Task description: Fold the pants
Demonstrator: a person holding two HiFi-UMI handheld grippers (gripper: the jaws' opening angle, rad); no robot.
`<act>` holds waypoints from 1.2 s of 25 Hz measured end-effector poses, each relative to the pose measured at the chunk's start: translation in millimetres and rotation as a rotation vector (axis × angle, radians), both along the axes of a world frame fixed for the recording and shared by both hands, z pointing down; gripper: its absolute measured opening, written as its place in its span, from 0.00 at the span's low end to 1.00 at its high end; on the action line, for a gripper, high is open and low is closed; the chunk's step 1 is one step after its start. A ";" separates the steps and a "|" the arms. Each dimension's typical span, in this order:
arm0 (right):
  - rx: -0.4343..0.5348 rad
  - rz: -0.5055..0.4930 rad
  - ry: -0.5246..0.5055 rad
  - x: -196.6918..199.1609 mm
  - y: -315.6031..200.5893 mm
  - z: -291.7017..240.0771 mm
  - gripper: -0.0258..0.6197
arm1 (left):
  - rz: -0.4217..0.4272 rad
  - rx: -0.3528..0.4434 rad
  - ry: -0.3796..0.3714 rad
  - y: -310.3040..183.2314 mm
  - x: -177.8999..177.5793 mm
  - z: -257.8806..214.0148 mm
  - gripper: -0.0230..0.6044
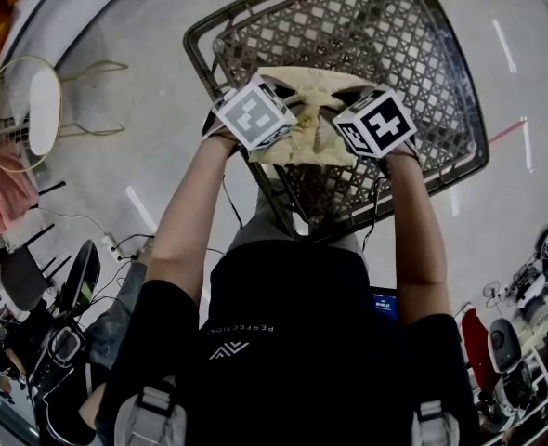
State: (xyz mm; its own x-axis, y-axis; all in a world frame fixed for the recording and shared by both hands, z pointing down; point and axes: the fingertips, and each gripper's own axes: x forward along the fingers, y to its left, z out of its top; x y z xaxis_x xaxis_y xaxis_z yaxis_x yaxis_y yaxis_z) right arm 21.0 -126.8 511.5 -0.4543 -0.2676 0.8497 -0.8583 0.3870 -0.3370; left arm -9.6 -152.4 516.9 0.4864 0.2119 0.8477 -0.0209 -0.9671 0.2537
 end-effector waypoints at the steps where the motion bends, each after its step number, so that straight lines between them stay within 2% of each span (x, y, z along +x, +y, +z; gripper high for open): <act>1: 0.007 0.002 0.007 1.5 -1.4 0.4 0.27 | -0.006 0.011 0.003 -2.2 0.8 0.3 0.19; 10: 0.067 0.077 0.032 13.4 -15.2 2.6 0.28 | -0.101 0.048 0.063 -23.1 3.9 -0.1 0.25; 20: 0.220 0.219 0.044 33.8 -43.7 -21.1 0.28 | -0.167 0.123 0.123 -41.8 2.8 -23.1 0.25; 23: 0.222 0.234 0.036 39.0 -45.1 -22.2 0.28 | -0.236 0.163 0.153 -58.5 -0.4 -29.2 0.21; 25: 0.216 0.232 0.039 40.3 -43.0 -20.6 0.28 | -0.270 0.161 0.166 -66.8 -2.6 -31.8 0.21; 30: 0.198 0.208 0.028 35.4 -34.6 -25.7 0.26 | -0.252 0.155 0.147 -64.4 -11.7 -41.2 0.17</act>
